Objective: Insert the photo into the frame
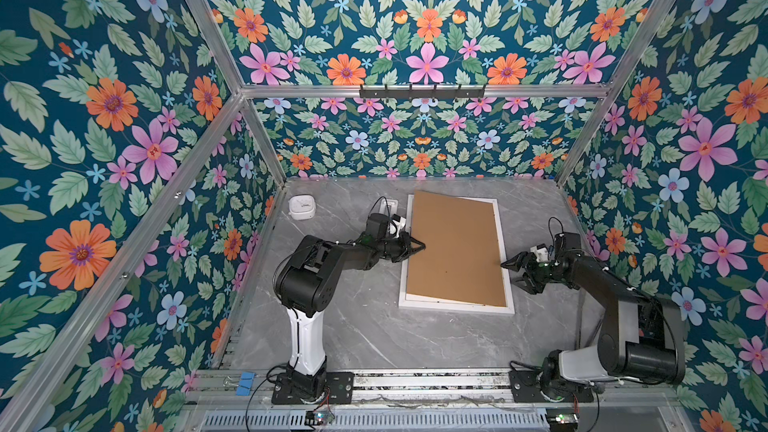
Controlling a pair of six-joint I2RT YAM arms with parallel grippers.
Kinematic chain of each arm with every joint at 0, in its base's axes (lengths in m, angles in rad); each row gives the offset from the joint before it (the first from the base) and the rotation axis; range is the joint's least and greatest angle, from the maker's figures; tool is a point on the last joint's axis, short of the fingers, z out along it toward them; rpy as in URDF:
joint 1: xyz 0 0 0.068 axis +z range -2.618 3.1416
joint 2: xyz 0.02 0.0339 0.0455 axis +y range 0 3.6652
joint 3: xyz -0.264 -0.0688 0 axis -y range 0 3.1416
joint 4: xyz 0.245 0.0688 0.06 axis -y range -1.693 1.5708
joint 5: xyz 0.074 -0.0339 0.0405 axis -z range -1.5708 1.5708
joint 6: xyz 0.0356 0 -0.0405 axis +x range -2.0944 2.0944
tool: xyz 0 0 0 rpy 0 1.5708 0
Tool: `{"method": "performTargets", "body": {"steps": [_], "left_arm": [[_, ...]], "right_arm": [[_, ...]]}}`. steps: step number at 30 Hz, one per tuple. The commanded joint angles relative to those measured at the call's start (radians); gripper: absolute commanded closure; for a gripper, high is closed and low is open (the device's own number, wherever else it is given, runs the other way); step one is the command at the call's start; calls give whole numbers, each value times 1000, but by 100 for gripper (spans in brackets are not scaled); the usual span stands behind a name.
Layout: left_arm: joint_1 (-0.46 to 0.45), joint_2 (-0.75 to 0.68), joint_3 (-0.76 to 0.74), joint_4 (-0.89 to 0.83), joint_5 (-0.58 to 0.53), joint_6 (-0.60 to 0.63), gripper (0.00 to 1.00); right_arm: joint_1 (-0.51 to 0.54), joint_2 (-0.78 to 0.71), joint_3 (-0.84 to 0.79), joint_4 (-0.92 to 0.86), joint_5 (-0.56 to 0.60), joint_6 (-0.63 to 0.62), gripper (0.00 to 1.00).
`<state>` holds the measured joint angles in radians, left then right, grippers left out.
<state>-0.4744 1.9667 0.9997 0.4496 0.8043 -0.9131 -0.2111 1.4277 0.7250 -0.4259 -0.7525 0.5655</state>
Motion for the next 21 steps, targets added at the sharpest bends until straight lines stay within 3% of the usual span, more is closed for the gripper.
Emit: {"method": "performTargets", "body": {"steps": [1,13,21], "left_arm": [[-14,3,8,-109,-57,77,83],[-17,16,16,-164,-80,42,82],[-17,7,47,-246,-120,89,71]], "right_arm": [[0,10,-1,1,-10,-12,33],[0,37,-16,26,-15,-11,33],[0,45,-10,21,-18,-18,33]]}}
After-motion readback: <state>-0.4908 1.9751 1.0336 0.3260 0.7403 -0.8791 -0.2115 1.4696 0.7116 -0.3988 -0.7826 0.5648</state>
